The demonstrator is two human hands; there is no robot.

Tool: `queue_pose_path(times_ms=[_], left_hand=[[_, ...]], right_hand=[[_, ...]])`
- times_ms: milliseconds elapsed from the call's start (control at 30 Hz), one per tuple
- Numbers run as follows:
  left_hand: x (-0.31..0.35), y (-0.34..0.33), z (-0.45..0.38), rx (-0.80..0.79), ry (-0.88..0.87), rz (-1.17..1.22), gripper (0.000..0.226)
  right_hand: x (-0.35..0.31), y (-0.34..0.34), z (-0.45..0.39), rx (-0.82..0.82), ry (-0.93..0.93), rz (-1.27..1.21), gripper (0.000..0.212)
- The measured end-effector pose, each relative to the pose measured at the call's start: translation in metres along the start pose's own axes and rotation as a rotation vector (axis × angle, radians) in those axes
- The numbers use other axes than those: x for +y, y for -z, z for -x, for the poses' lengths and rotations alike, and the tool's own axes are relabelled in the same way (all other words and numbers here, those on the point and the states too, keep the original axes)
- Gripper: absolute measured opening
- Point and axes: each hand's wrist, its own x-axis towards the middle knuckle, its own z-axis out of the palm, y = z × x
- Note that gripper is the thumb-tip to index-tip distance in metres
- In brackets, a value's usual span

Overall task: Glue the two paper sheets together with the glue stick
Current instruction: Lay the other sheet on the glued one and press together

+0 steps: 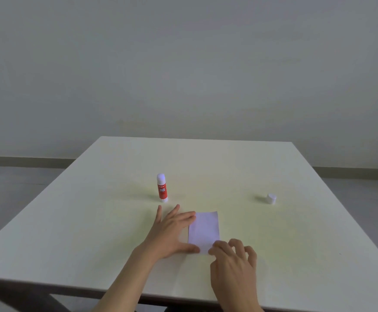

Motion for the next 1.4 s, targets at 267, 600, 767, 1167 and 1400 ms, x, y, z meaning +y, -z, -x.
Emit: queue_pose_path(times_ms=[267, 600, 767, 1167, 1400], left_hand=[[0.002, 0.0, 0.002, -0.005, 0.01, 0.07, 0.093], [-0.001, -0.005, 0.002, 0.007, 0.008, 0.115, 0.095], [-0.003, -0.007, 0.003, 0.018, 0.006, 0.155, 0.096], [-0.006, -0.008, -0.001, 0.013, -0.011, 0.135, 0.103], [-0.007, -0.008, -0.002, 0.014, -0.014, 0.149, 0.095]], right_hand=[[0.01, -0.016, -0.03, -0.144, -0.112, -0.008, 0.03], [0.017, -0.027, -0.062, -0.255, -0.123, -0.028, 0.042], [0.012, -0.012, -0.045, -0.121, 0.028, 0.094, 0.027], [-0.011, -0.001, -0.01, -0.025, 0.155, 0.001, 0.02], [-0.015, -0.016, -0.03, -0.047, 0.215, 0.027, 0.013]])
